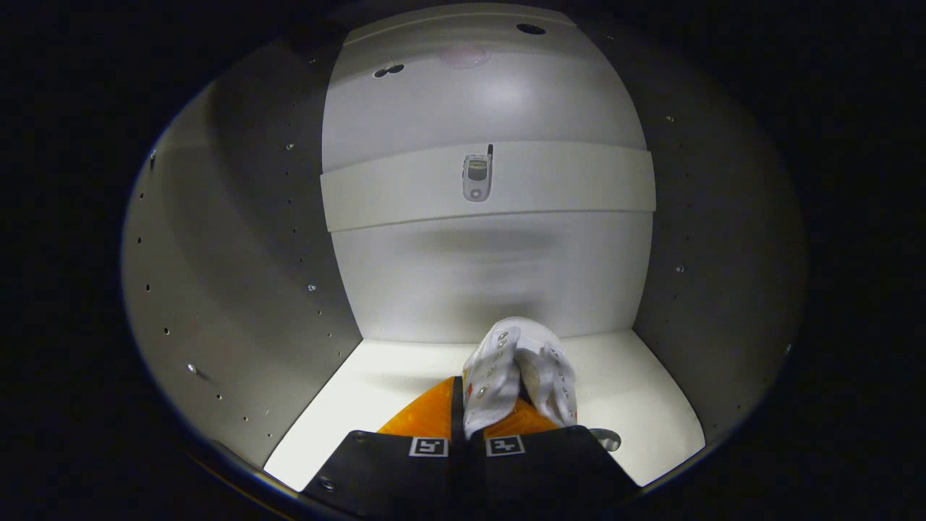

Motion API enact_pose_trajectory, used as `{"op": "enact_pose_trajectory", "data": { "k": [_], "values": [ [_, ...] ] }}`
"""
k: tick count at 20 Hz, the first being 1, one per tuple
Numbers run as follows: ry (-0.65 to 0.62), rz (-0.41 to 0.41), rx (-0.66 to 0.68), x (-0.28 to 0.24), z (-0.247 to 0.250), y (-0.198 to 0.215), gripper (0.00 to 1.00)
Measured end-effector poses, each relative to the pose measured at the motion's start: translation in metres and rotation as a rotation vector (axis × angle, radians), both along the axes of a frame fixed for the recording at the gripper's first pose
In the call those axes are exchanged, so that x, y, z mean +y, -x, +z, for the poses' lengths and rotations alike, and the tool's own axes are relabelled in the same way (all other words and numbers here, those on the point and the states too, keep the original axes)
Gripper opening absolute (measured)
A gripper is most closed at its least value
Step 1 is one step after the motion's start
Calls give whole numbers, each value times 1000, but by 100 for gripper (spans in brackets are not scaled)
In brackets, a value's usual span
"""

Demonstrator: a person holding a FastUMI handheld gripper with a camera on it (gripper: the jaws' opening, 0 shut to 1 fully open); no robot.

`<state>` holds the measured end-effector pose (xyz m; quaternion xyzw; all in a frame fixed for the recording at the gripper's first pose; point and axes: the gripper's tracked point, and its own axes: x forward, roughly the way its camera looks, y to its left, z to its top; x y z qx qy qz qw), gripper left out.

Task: Open the shoe cabinet door, grab the shoes and put them into the shoe cabinet, then close the shoe cabinet door.

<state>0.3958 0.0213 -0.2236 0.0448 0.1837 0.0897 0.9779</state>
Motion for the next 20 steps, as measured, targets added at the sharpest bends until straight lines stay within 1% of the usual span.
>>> {"op": "enact_pose_trajectory", "data": {
  "k": [3, 5, 8, 9, 10, 11, 12, 13, 14, 16, 20],
  "values": [
    [7, -12, 20, 1, -6, 1, 4],
    [19, 3, 12, 6, -3, 6, 10],
    [39, 23, 10, 13, -3, 12, 45],
    [35, 34, 13, 17, -2, 15, 47],
    [35, 41, 15, 20, -3, 17, 58],
    [42, 44, 17, 24, -4, 19, 66],
    [54, 47, 20, 25, -5, 22, 79],
    [74, 46, 25, 28, -7, 25, 84],
    [91, 47, 33, 28, -9, 27, 91],
    [109, 45, 26, 29, -5, 35, 98],
    [86, -6, 16, 20, 2, 45, 98]
  ]
}}
